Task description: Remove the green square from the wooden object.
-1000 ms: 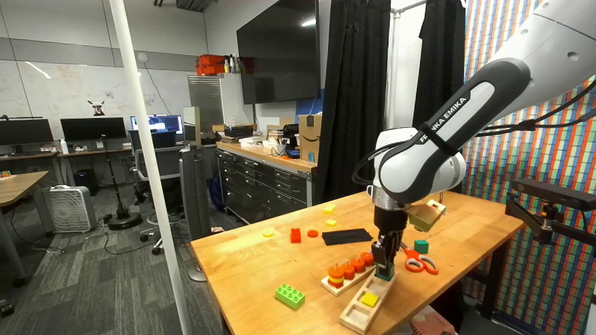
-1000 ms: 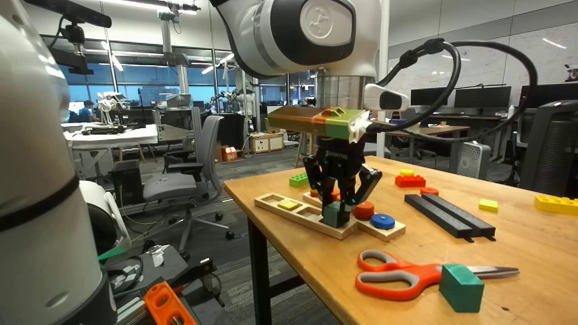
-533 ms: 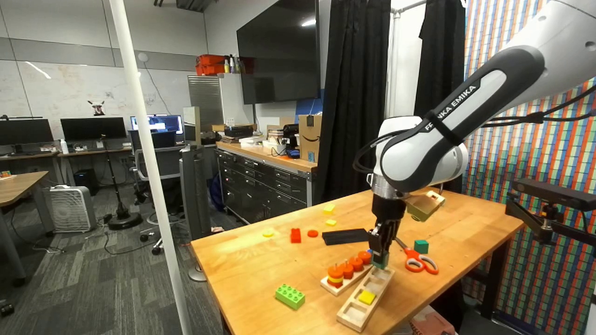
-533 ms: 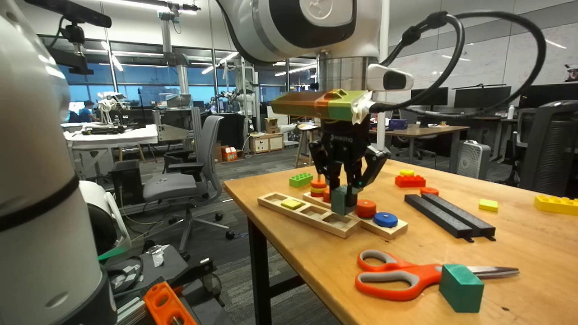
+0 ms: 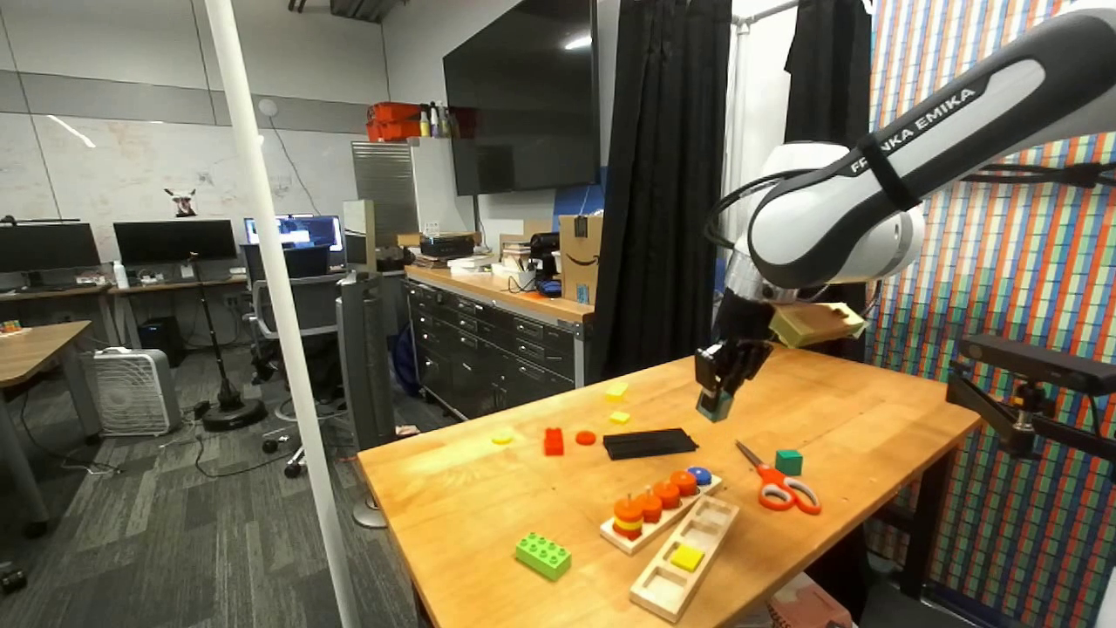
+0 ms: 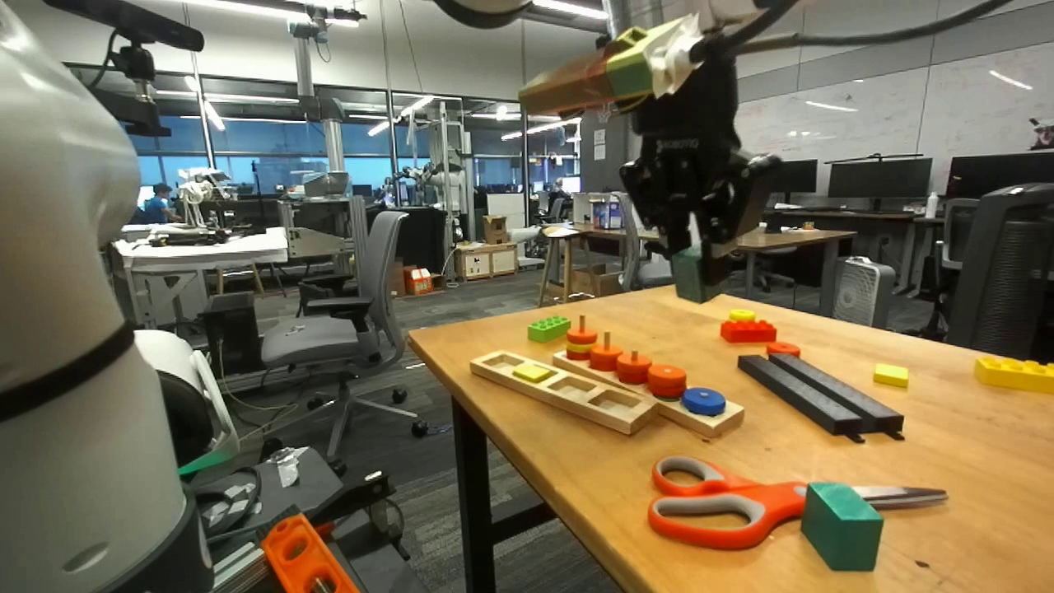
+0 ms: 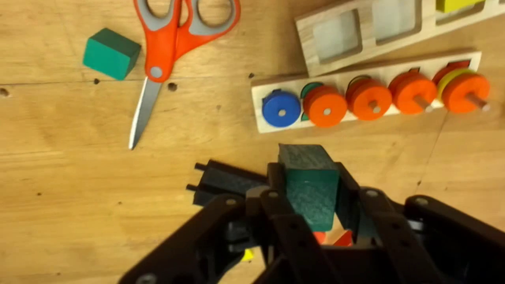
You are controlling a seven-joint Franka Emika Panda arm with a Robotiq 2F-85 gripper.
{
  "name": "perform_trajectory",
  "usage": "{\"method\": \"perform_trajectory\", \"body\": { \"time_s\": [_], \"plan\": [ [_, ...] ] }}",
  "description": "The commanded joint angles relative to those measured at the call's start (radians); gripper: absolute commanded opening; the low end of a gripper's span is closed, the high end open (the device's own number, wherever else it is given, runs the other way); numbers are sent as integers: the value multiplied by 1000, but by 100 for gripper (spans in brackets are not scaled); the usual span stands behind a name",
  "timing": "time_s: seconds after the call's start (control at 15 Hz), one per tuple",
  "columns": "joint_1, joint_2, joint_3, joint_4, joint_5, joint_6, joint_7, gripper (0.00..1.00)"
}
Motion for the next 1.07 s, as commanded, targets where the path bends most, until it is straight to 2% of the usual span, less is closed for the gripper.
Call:
{"method": "perform_trajectory", "body": {
  "time_s": [0.0,0.4,0.73,1.0],
  "plan": [
    [-64,104,-33,115,8,64,82,21],
    [-120,402,-114,305,84,149,217,21],
    [-140,636,-144,455,102,138,405,21],
    [-129,764,-158,550,134,112,488,21]
  ]
}}
